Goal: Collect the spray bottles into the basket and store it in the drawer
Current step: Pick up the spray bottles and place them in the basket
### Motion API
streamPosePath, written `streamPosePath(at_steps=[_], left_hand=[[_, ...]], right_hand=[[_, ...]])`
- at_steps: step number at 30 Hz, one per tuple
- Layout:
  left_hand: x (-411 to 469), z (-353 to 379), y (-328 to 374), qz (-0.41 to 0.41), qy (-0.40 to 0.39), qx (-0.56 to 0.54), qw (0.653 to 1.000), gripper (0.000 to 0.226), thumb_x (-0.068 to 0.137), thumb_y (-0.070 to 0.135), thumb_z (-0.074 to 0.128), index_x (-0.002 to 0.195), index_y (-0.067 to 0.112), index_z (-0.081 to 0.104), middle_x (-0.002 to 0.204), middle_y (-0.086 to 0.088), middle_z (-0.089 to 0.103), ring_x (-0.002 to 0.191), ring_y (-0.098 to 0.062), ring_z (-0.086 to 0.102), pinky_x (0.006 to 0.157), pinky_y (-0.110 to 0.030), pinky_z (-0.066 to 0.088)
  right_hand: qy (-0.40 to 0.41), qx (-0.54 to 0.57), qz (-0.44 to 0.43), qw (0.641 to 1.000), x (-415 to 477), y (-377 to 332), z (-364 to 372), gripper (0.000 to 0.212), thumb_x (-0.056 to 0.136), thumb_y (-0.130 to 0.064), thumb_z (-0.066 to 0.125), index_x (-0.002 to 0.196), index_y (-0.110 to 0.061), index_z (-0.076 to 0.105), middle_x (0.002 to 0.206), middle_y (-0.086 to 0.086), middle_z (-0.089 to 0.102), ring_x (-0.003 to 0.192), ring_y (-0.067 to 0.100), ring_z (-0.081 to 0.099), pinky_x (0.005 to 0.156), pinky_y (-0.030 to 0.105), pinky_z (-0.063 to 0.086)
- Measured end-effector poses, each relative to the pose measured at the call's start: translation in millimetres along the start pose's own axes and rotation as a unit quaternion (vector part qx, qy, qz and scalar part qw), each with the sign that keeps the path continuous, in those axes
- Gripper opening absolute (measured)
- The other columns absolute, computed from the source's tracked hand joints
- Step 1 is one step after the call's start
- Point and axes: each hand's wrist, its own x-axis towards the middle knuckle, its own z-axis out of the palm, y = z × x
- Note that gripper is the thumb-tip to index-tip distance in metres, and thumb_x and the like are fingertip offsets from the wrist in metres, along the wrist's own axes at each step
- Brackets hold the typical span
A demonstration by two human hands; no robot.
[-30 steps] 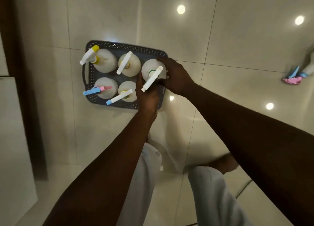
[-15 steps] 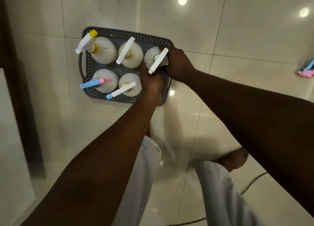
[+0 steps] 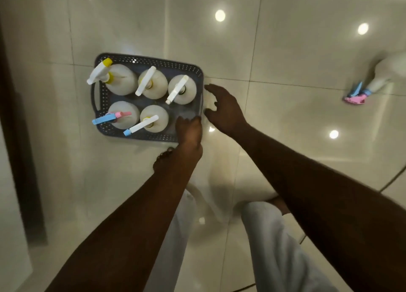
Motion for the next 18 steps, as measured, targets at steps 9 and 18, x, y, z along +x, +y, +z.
streamPosePath(at_steps=[9, 18], left_hand=[[-78.0, 88.7, -45.8, -0.003, -0.069, 0.036, 0.997, 0.027, 0.098, 0.01, 0.061, 0.125, 0.011, 0.066, 0.114, -0.007, 0.069, 0.104, -0.023, 0.066, 0.102, -0.04, 0.058], [-119.4, 258.8, -77.0, -0.003, -0.145, 0.099, 0.984, 0.009, 0.098, 0.011, 0.06, 0.104, 0.014, 0.066, 0.093, -0.004, 0.057, 0.091, -0.023, 0.052, 0.081, -0.035, 0.047]], right_hand=[[0.116, 0.034, 0.095, 0.988, -94.2, 103.3, -107.9, 0.052, 0.091, -0.011, 0.068, 0.142, -0.015, 0.058, 0.15, 0.003, 0.056, 0.139, 0.019, 0.052, 0.113, 0.046, 0.048], [0.225, -0.041, 0.116, 0.967, -104.3, 243.0, -287.5, 0.048, 0.09, -0.014, 0.07, 0.137, -0.011, 0.062, 0.146, 0.008, 0.06, 0.136, 0.024, 0.056, 0.113, 0.026, 0.039]])
